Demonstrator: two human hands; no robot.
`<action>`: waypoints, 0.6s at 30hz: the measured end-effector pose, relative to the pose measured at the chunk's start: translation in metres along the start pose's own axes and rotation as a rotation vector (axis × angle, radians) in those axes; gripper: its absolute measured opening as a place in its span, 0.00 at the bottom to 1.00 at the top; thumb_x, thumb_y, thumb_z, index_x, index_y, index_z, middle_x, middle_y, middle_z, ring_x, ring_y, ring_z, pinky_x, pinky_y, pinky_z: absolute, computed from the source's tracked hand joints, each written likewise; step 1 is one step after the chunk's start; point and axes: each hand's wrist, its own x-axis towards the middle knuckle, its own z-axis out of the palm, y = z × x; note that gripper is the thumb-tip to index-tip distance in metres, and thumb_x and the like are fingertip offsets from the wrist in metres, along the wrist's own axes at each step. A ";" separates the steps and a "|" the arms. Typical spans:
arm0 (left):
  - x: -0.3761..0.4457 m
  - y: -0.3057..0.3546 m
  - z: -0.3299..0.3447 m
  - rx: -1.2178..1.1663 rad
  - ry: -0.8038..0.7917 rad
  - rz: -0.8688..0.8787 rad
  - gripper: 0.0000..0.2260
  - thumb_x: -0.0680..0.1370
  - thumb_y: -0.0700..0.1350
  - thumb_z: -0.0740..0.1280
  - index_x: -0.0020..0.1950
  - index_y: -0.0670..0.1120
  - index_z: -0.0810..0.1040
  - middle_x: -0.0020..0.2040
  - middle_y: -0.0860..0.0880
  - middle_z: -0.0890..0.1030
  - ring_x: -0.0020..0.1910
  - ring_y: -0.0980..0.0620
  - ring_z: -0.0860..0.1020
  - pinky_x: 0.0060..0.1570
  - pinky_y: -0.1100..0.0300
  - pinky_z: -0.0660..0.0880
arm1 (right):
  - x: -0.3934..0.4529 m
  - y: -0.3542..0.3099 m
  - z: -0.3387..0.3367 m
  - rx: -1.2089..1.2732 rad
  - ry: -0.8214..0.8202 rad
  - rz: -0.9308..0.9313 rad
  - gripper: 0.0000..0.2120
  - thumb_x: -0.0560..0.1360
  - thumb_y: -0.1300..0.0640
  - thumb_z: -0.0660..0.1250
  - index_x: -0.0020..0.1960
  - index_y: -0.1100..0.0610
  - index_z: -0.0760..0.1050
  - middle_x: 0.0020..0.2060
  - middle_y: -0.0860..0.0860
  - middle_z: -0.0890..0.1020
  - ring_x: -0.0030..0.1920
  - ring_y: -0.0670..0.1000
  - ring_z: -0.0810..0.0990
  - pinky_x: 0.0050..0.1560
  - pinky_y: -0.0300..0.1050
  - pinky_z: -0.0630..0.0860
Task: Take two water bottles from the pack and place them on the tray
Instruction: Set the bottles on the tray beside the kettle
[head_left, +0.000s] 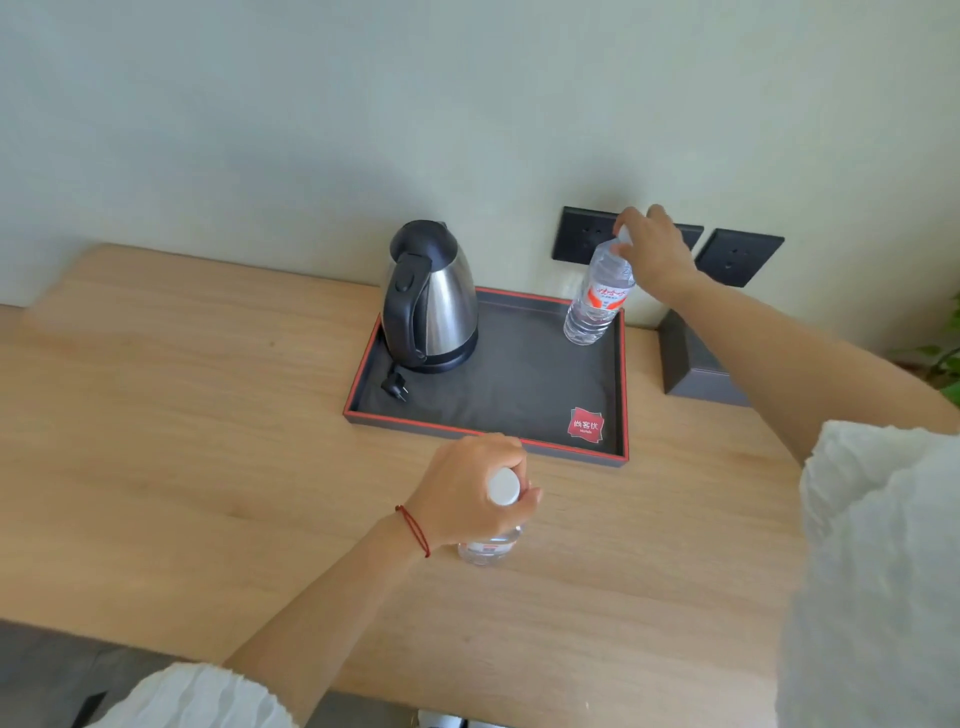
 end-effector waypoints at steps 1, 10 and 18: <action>-0.001 0.001 0.001 0.011 -0.005 0.008 0.09 0.68 0.47 0.69 0.32 0.44 0.74 0.33 0.48 0.80 0.36 0.48 0.77 0.39 0.48 0.75 | 0.003 0.000 0.002 0.008 0.018 0.009 0.12 0.79 0.63 0.60 0.62 0.63 0.70 0.60 0.66 0.69 0.56 0.68 0.74 0.55 0.59 0.73; -0.005 0.002 -0.007 -0.108 -0.149 -0.056 0.09 0.66 0.51 0.74 0.33 0.51 0.75 0.37 0.51 0.83 0.41 0.52 0.81 0.45 0.50 0.77 | 0.013 -0.009 0.002 0.057 -0.005 0.008 0.14 0.78 0.62 0.62 0.63 0.63 0.70 0.63 0.65 0.68 0.59 0.67 0.72 0.60 0.58 0.73; -0.005 -0.015 -0.039 -0.273 -0.328 -0.097 0.16 0.63 0.44 0.79 0.50 0.49 0.84 0.51 0.53 0.85 0.54 0.58 0.82 0.56 0.63 0.76 | 0.008 -0.004 0.003 0.068 -0.009 0.027 0.15 0.79 0.61 0.61 0.65 0.63 0.69 0.63 0.65 0.68 0.59 0.67 0.73 0.59 0.56 0.73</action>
